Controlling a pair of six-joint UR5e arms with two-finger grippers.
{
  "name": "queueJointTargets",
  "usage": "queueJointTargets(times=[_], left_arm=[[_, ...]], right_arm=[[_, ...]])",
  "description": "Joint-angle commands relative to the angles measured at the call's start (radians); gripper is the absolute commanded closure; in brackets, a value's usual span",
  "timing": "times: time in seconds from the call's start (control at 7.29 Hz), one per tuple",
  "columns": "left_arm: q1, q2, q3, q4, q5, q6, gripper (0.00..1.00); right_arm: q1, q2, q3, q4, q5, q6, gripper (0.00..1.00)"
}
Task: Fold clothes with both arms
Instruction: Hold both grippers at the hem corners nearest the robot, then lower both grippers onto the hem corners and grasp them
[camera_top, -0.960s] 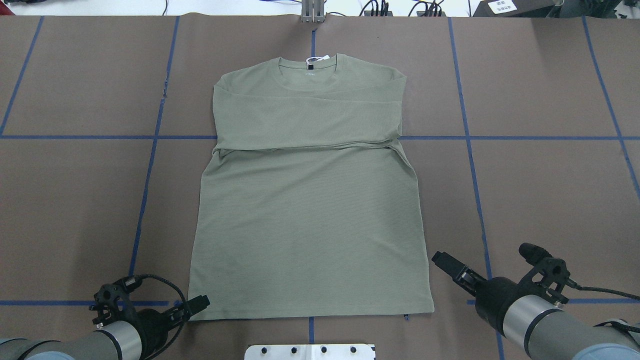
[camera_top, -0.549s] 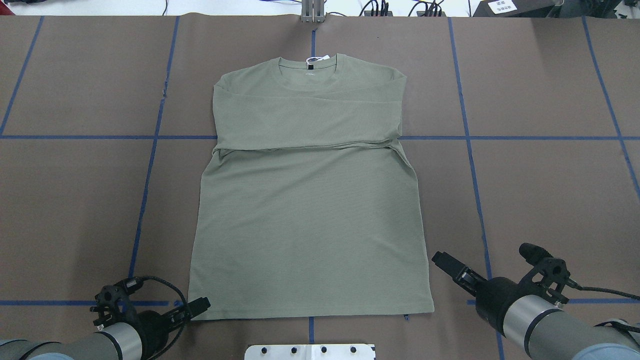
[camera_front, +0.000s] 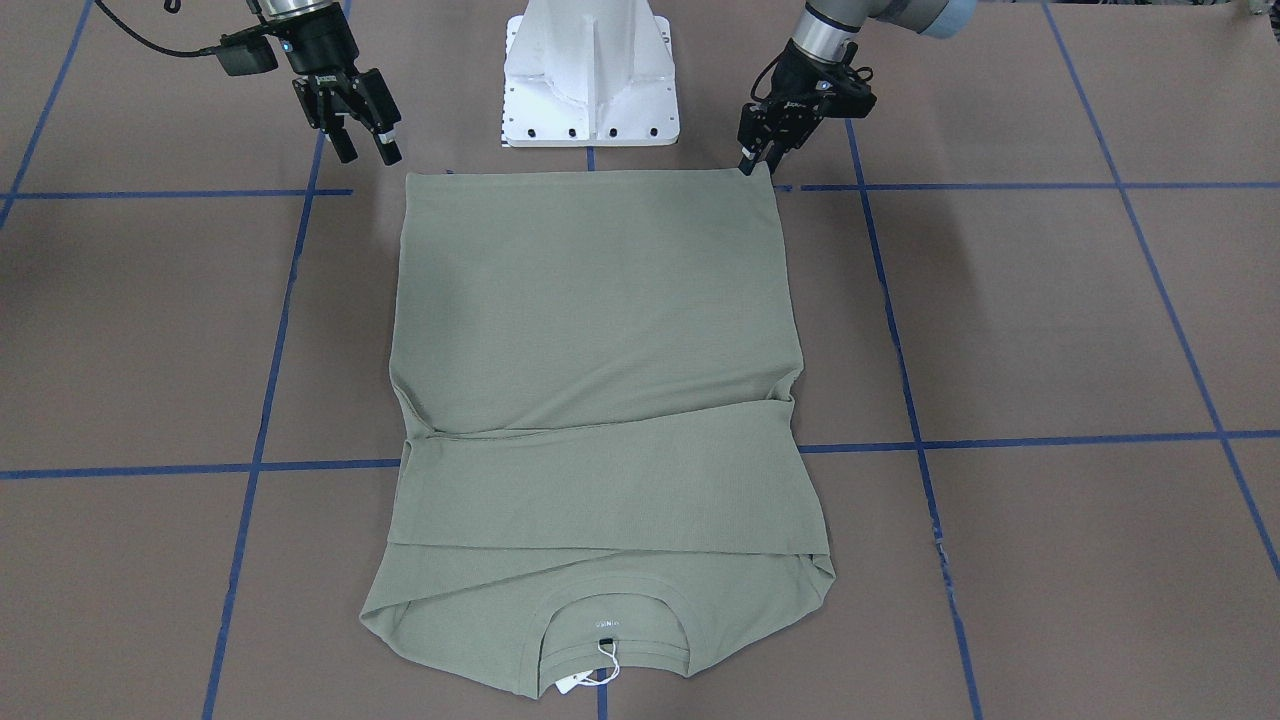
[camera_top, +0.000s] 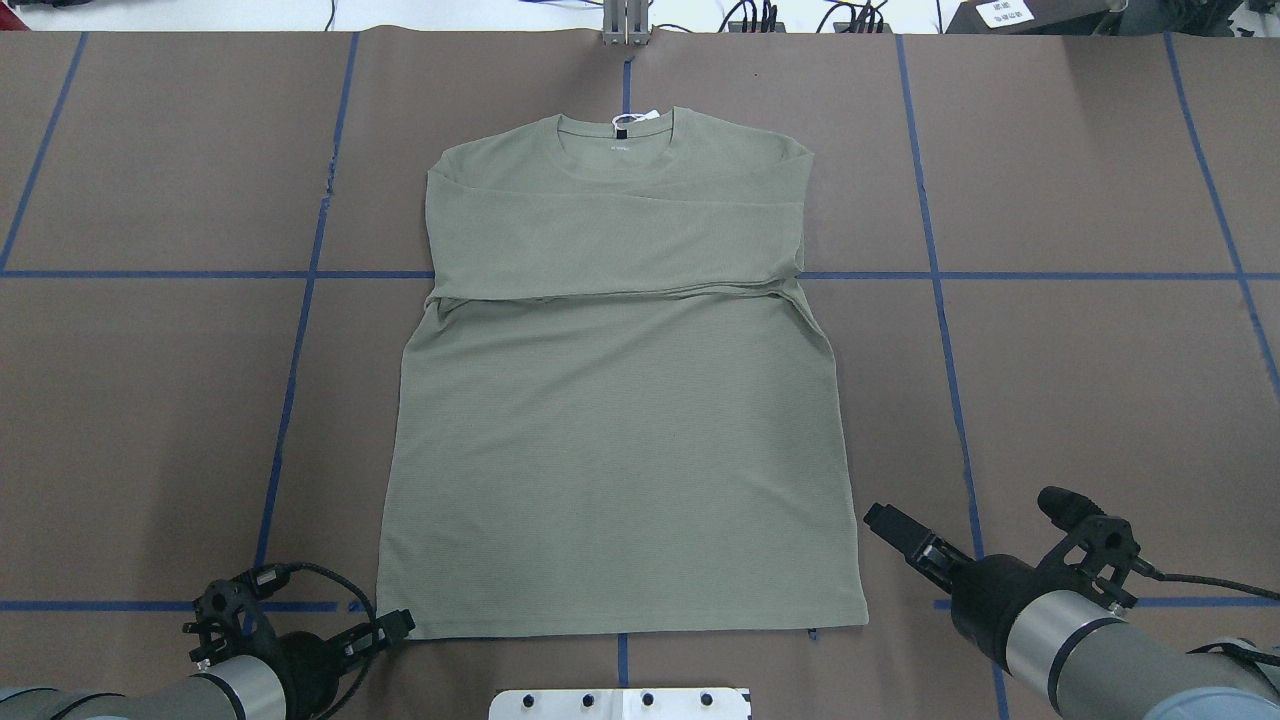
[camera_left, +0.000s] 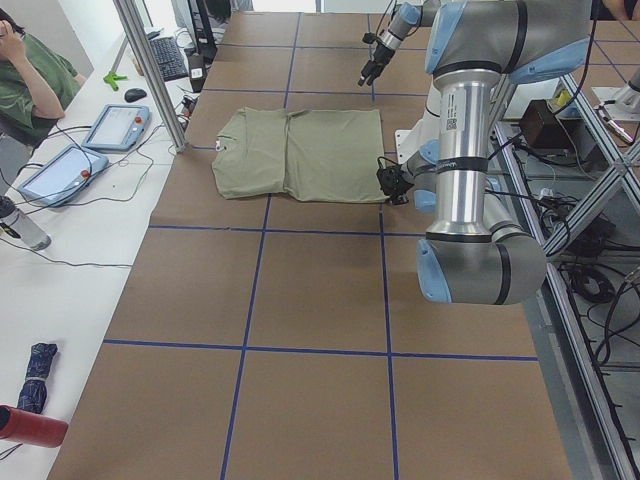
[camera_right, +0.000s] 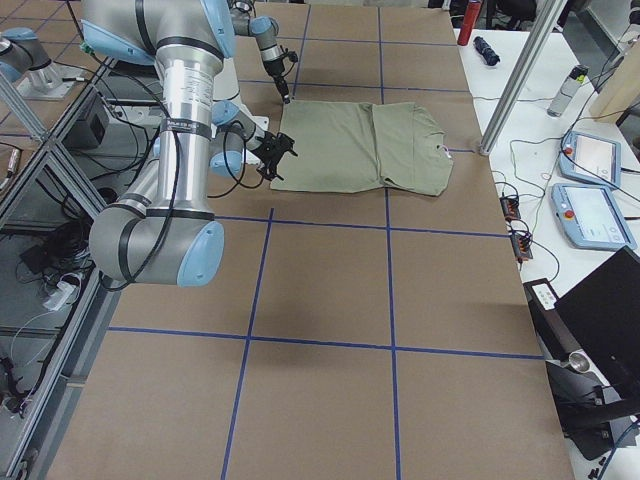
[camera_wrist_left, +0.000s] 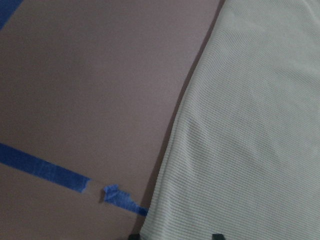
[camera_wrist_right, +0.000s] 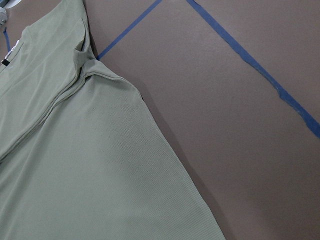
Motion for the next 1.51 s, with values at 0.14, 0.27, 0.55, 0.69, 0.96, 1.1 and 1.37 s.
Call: queueJointTargets(times=[0.14, 0.27, 0.55, 0.69, 0.96, 1.1, 1.37], left_arm=[[0.012, 0.002, -0.001, 0.0, 0.002, 0.001, 1.0], [0.012, 0.0, -0.011, 0.0, 0.003, 0.001, 1.0], [0.003, -0.002, -0.05, 0.0, 0.003, 0.001, 1.0], [-0.005, -0.002, -0.076, 0.0, 0.002, 0.001, 1.0], [-0.007, -0.017, -0.092, -0.002, 0.002, 0.001, 1.0], [-0.007, -0.026, -0.095, -0.002, 0.002, 0.0, 1.0], [-0.007, -0.052, -0.094, -0.002, 0.0, -0.002, 1.0]], right_arm=[[-0.005, 0.003, -0.021, 0.0, -0.004, 0.001, 0.03], [-0.013, 0.005, -0.023, 0.0, -0.024, 0.036, 0.11], [-0.018, 0.006, -0.021, -0.044, -0.021, 0.083, 0.22], [-0.028, 0.011, -0.02, -0.095, -0.021, 0.101, 0.22], [-0.045, 0.055, -0.021, -0.164, -0.022, 0.109, 0.22], [-0.058, 0.098, -0.036, -0.201, -0.019, 0.112, 0.23], [-0.076, 0.162, -0.11, -0.207, -0.019, 0.159, 0.24]])
